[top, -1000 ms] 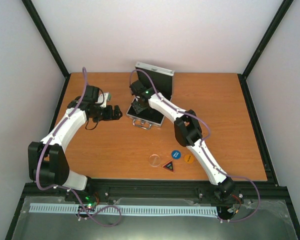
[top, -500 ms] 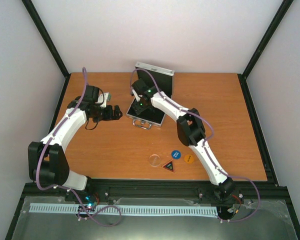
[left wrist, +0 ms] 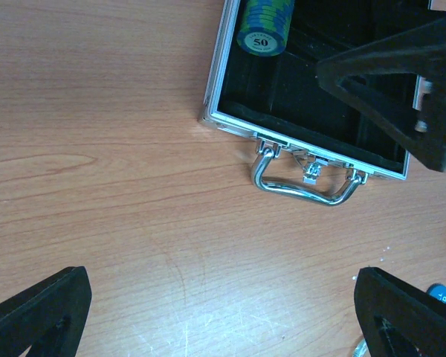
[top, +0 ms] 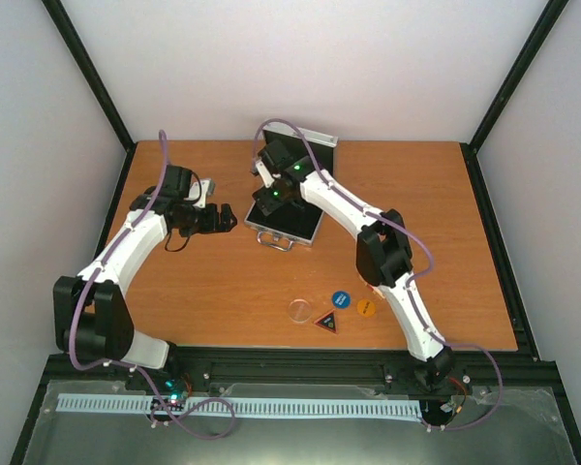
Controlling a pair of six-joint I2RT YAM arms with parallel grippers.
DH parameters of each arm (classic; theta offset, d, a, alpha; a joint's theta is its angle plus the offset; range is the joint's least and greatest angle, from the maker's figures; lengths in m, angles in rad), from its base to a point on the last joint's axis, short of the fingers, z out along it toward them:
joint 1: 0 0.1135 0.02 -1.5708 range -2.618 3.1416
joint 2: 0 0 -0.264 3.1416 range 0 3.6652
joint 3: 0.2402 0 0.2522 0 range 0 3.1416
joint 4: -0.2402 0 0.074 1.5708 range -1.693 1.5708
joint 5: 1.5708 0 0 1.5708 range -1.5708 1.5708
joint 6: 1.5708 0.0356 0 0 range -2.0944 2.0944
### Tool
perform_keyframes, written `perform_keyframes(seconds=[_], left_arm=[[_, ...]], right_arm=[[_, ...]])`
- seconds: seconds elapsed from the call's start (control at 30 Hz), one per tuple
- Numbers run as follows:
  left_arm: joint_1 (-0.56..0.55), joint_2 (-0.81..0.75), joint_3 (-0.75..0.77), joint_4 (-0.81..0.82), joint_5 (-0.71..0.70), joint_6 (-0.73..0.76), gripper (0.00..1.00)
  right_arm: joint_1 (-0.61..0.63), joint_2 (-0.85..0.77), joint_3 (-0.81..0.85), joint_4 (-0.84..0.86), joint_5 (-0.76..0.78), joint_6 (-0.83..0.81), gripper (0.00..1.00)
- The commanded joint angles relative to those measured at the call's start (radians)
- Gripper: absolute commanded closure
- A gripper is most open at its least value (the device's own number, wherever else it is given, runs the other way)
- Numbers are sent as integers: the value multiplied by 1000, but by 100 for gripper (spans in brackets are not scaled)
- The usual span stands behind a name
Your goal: Pack up texas hold em set
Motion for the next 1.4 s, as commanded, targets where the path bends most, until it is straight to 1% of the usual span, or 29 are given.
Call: perform_keyframes(seconds=[0.0,0.07,0.23,0.27,0.3,0.33,0.43,0.57,0.6,0.73,0.8,0.9,0.93,1.03,1.07,1.13,1.27,1.37], left_arm=[[5,-31,1,11,10,13,0],[6,-35,-1,9,9,19,0],[5,-44,5,5,9,13,0],[5,-49,5,8,9,9,0],[5,-53,9,9,10,7,0],[5,-57,12,9,10,5,0],[6,-67,30,-2,1,9,0],[5,-80,42,-9,-20,14,0],[5,-81,43,-10,-22,13,0],[6,-95,33,-1,-14,2,0],[5,-101,27,3,-7,-7,0],[5,-103,25,10,8,-14,0],[4,-104,24,13,16,-19,0],[5,-109,24,18,28,-21,0],[6,-110,23,16,27,-19,0],[5,-115,19,17,24,-16,0],[6,-116,9,23,19,-19,0],[5,-117,4,27,17,-25,0]], right_arm=[[13,-96,-45,-40,8,16,24],[14,-132,-74,-61,36,23,22],[13,-277,-239,-109,119,52,12],[13,-312,-283,-111,140,58,8],[13,-350,-327,-112,156,68,1],[12,-385,-370,-114,170,76,0],[7,-491,-491,-118,172,114,0],[4,-584,-614,-172,88,163,0],[6,-612,-669,-179,78,174,0],[12,-774,-857,-190,156,243,0],[7,-828,-918,-222,209,311,0],[-35,-844,-1004,-285,231,390,0],[-77,-842,-1041,-286,219,404,0],[-223,-869,-1159,-210,63,409,0],[-246,-881,-1182,-181,33,398,0],[-252,-875,-1182,-165,32,363,0],[-253,-797,-1141,-178,66,268,0],[-252,-779,-1138,-159,84,221,0]])
